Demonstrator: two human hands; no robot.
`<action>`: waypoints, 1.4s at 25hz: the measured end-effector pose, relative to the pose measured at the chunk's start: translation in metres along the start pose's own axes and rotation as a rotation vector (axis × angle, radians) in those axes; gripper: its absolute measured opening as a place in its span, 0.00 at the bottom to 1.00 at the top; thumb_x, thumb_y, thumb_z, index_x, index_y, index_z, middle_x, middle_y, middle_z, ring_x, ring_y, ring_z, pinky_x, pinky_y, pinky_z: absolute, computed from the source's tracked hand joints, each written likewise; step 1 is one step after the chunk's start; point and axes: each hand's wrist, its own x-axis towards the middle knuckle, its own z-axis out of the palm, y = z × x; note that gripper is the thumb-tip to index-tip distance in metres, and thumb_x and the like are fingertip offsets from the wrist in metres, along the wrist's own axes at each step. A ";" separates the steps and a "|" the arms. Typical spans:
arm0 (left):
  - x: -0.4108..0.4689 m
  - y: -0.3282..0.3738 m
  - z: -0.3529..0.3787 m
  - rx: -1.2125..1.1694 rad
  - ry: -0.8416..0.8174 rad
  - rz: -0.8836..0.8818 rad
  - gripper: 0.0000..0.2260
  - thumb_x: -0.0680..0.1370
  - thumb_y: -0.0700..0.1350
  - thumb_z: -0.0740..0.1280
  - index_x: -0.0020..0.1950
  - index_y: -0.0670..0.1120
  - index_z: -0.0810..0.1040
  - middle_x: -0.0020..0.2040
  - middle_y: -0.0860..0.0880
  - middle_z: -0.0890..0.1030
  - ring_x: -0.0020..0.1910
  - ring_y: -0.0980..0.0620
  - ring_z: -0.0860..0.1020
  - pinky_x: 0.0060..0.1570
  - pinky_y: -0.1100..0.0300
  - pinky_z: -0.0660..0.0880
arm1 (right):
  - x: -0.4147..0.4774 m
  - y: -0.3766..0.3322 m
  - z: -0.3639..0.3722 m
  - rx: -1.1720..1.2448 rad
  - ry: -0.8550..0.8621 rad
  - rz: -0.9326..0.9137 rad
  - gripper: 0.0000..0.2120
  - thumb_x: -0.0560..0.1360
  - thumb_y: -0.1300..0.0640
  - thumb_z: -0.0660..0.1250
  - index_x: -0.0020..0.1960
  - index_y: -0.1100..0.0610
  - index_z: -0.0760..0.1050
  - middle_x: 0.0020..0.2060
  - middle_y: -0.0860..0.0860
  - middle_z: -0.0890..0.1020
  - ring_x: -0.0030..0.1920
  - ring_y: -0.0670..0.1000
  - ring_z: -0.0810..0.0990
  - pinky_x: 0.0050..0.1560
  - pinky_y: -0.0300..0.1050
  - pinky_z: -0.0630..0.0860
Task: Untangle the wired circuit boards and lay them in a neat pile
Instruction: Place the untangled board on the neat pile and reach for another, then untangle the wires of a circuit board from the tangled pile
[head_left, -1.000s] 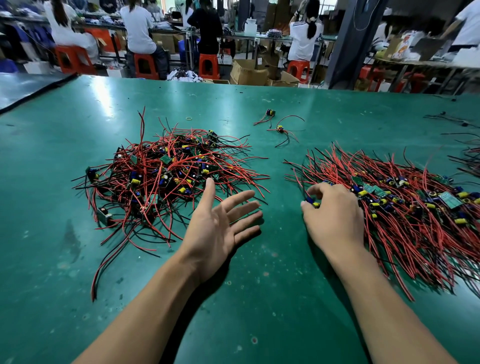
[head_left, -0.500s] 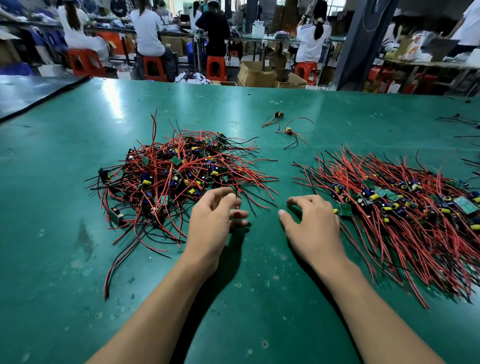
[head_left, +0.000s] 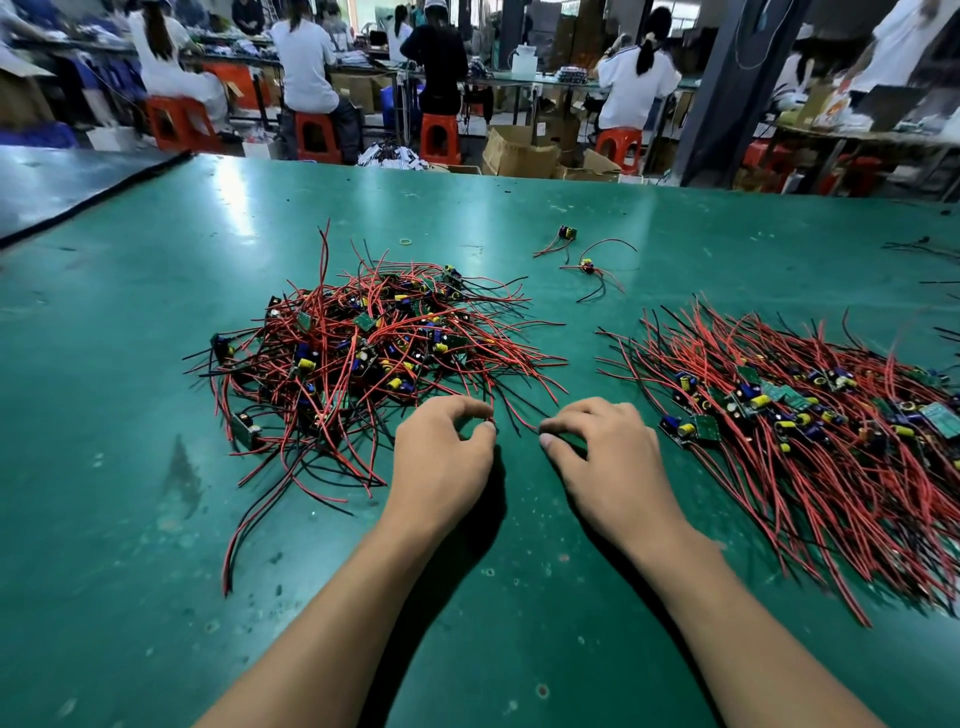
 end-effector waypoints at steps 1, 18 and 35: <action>-0.001 0.001 0.001 0.023 0.019 0.023 0.07 0.76 0.43 0.70 0.52 0.48 0.84 0.47 0.49 0.84 0.48 0.49 0.81 0.54 0.55 0.78 | 0.000 0.000 -0.001 0.034 -0.002 -0.010 0.07 0.77 0.48 0.69 0.53 0.45 0.84 0.51 0.41 0.80 0.57 0.50 0.73 0.56 0.47 0.67; 0.001 0.000 -0.001 -0.065 -0.019 0.057 0.06 0.76 0.43 0.68 0.48 0.48 0.85 0.43 0.54 0.85 0.45 0.57 0.81 0.49 0.64 0.75 | 0.027 -0.034 0.007 0.259 0.239 0.041 0.17 0.75 0.41 0.70 0.59 0.49 0.79 0.46 0.44 0.79 0.40 0.49 0.78 0.47 0.49 0.77; 0.006 0.003 -0.007 -0.681 -0.012 -0.145 0.05 0.83 0.45 0.60 0.51 0.45 0.74 0.43 0.41 0.82 0.29 0.47 0.80 0.31 0.56 0.78 | 0.008 -0.021 -0.050 1.055 -0.636 0.199 0.09 0.72 0.51 0.73 0.42 0.56 0.85 0.29 0.49 0.75 0.28 0.44 0.69 0.27 0.33 0.63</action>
